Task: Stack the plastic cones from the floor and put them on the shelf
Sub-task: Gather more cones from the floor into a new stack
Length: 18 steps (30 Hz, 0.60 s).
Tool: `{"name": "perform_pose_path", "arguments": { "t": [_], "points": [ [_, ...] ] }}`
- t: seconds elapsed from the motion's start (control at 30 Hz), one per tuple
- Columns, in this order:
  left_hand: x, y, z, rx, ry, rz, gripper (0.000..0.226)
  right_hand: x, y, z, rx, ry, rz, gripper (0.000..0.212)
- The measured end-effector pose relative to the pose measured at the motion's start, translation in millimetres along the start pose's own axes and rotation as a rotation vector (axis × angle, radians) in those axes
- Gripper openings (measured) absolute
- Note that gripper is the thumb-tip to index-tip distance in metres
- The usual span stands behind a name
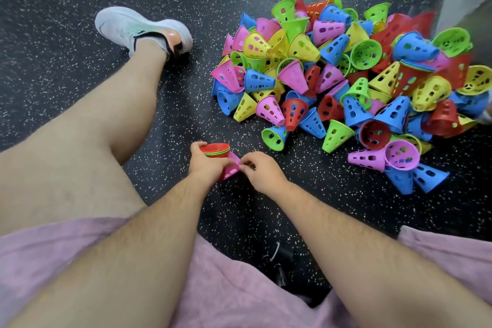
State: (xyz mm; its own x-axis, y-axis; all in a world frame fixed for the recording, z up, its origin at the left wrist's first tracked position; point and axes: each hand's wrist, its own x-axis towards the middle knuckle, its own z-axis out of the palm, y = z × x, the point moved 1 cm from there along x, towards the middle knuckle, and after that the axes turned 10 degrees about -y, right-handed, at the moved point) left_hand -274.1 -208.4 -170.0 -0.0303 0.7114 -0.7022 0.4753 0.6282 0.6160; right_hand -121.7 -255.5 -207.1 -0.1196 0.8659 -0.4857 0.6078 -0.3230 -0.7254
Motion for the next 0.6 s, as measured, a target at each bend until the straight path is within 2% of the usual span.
{"name": "perform_pose_path", "arguments": {
  "t": [0.1, 0.2, 0.33, 0.4, 0.5, 0.6],
  "points": [
    [-2.6, 3.3, 3.5, -0.035, -0.023, 0.052, 0.081, -5.6, 0.2, -5.2, -0.053, 0.08, -0.024, 0.012],
    [-7.3, 12.2, 10.5, -0.067, -0.048, 0.14, 0.079, -13.9, 1.1, -15.4, -0.117, 0.221, -0.075, 0.017],
    [-10.2, 21.7, 18.7, -0.112, 0.01, 0.2, 0.075, -21.7, 2.8, -36.0, -0.132, 0.382, -0.126, 0.022],
    [-6.5, 21.1, 20.3, -0.083, 0.043, 0.224, 0.077, -25.5, 4.2, -47.8, -0.065, 0.456, -0.148, 0.019],
    [-4.9, 19.5, 25.4, -0.006, 0.002, 0.258, 0.078, -31.1, 2.0, -66.1, 0.038, 0.584, -0.175, 0.02],
    [-4.2, 18.7, 35.5, 0.077, -0.082, 0.32, 0.075, -32.0, -3.6, -78.6, -0.011, 0.652, -0.184, 0.023]
  ]
}}
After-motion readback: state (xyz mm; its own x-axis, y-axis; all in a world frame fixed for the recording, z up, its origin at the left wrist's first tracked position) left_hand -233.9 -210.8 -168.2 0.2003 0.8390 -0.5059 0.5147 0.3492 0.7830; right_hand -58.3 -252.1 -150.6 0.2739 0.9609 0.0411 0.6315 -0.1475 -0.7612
